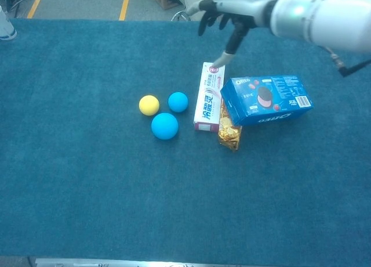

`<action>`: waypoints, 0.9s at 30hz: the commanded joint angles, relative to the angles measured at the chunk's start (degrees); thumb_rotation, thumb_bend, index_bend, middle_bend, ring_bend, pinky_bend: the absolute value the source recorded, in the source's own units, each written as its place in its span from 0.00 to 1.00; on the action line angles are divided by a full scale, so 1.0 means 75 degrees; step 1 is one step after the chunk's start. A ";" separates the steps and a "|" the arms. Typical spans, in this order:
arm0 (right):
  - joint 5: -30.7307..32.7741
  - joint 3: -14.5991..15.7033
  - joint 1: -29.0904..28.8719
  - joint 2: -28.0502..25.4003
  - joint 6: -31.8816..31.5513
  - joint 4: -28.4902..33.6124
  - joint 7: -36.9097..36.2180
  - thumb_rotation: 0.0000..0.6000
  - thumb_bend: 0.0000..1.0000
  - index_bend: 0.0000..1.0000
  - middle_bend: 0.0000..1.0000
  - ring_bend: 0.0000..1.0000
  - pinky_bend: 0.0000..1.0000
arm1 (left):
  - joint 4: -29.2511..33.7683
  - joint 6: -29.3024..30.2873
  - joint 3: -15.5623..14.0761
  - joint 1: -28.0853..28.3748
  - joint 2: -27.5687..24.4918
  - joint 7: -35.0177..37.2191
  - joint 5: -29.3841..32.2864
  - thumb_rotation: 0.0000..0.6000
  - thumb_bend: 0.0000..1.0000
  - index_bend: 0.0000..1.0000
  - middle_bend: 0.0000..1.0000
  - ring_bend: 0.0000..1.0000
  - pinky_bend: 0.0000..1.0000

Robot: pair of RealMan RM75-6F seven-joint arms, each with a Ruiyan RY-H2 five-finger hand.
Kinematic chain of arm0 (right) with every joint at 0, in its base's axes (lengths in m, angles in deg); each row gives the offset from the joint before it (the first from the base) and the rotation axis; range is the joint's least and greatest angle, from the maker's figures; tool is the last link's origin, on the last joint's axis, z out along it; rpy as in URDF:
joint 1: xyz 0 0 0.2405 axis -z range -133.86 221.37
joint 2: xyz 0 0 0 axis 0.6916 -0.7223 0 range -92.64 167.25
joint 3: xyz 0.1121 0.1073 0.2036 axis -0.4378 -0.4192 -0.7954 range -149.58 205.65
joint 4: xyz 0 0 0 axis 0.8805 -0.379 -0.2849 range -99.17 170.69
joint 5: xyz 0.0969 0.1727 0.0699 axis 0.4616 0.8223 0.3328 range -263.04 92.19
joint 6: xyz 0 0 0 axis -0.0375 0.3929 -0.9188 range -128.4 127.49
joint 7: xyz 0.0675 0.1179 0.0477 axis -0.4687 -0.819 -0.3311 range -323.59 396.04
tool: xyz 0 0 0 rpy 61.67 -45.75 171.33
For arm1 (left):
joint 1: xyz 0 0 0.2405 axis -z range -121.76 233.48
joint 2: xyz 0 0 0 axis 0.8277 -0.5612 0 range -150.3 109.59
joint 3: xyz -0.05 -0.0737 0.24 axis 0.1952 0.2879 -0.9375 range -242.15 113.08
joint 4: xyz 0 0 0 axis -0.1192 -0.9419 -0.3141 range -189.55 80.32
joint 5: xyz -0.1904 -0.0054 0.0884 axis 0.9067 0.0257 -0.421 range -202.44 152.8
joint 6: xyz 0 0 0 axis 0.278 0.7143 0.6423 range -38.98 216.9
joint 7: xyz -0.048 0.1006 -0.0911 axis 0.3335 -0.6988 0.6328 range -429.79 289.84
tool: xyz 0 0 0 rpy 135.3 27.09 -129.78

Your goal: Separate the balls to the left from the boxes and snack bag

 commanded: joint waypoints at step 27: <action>-0.1967 0.0439 0.1304 0.0231 0.0474 0.0111 0.1229 0.60 0.00 0.02 0.23 0.14 0.22 | 0.0292 0.0128 -0.0133 -0.0066 0.0029 -0.0225 0.0032 1.00 0.37 0.08 0.13 0.07 0.00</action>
